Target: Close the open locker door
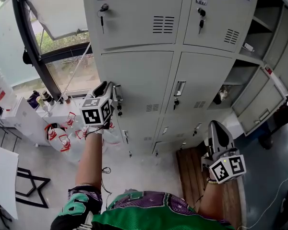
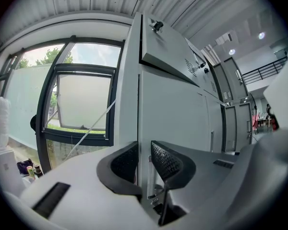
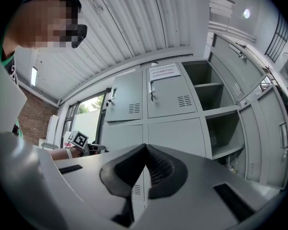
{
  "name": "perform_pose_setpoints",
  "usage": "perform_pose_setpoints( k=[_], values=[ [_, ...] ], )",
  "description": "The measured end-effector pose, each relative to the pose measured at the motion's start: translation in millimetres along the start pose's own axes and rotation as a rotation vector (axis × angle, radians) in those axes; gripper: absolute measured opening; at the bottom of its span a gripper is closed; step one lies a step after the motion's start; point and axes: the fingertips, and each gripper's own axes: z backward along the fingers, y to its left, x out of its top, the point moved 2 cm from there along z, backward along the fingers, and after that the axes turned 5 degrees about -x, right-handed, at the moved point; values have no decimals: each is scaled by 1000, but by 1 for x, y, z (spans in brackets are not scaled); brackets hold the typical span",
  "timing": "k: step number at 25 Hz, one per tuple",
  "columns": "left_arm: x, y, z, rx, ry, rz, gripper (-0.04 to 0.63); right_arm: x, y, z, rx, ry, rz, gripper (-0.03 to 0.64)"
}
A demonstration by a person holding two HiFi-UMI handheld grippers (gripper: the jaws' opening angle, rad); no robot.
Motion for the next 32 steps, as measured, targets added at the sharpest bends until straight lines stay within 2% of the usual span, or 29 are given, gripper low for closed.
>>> perform_pose_setpoints(
  k=[6, 13, 21, 26, 32],
  values=[
    [-9, 4, -6, 27, 24, 31, 100, -3, 0, 0, 5, 9, -8, 8],
    [-9, 7, -8, 60, 38, 21, 77, -2, -2, 4, -1, 14, -10, 6],
    [-3, 8, 8, 82, -2, 44, 78, -5, -12, 17, -13, 29, -16, 6],
    [-8, -9, 26, 102, -18, 71, 77, -3, -27, 24, 8, 29, -21, 7],
    [-19, -56, 49, 115, -29, 92, 77, 6, -58, 29, 55, 24, -23, 8]
  ],
)
